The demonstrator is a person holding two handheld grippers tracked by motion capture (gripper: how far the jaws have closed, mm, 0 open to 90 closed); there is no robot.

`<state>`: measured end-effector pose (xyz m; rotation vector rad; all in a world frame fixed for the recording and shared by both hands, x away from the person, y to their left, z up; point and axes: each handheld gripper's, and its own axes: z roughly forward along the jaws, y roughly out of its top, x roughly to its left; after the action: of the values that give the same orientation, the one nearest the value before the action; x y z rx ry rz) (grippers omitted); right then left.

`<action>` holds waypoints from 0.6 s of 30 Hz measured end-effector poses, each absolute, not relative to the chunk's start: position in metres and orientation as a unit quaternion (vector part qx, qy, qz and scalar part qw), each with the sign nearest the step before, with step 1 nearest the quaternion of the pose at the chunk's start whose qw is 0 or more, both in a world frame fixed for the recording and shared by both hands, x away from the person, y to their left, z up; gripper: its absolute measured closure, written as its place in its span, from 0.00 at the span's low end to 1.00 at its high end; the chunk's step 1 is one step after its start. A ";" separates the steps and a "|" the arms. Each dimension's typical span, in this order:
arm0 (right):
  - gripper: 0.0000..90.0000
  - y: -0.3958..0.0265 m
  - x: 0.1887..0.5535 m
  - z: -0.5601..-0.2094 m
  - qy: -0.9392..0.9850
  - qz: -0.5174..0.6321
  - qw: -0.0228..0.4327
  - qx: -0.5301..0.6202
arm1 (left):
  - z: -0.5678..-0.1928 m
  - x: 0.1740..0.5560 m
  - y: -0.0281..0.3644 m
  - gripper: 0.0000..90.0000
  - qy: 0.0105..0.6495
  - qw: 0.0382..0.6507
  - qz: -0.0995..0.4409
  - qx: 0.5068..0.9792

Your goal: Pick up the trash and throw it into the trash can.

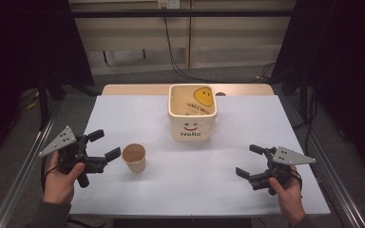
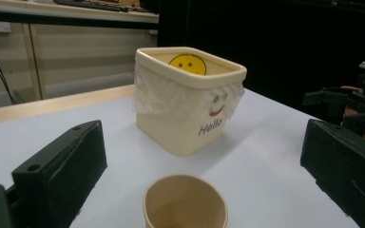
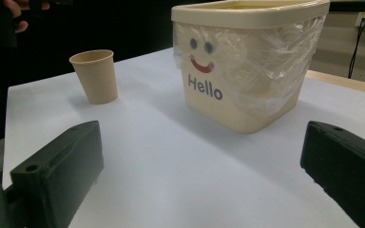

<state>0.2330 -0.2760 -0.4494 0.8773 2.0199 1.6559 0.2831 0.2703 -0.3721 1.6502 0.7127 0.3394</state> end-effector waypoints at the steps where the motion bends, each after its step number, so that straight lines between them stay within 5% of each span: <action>1: 0.00 -0.276 0.233 -0.449 0.719 0.590 0.192 0.312 | -0.363 0.285 0.269 0.01 0.306 0.610 0.148 0.716; 18: 0.00 -0.276 0.233 -0.449 0.720 0.591 0.192 0.310 | -0.281 0.301 0.266 0.01 0.281 0.623 0.174 0.709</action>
<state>0.2331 -0.2759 -0.4491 0.8688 2.0204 1.6588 0.3006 0.2656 -0.2814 1.6270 0.6451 0.4001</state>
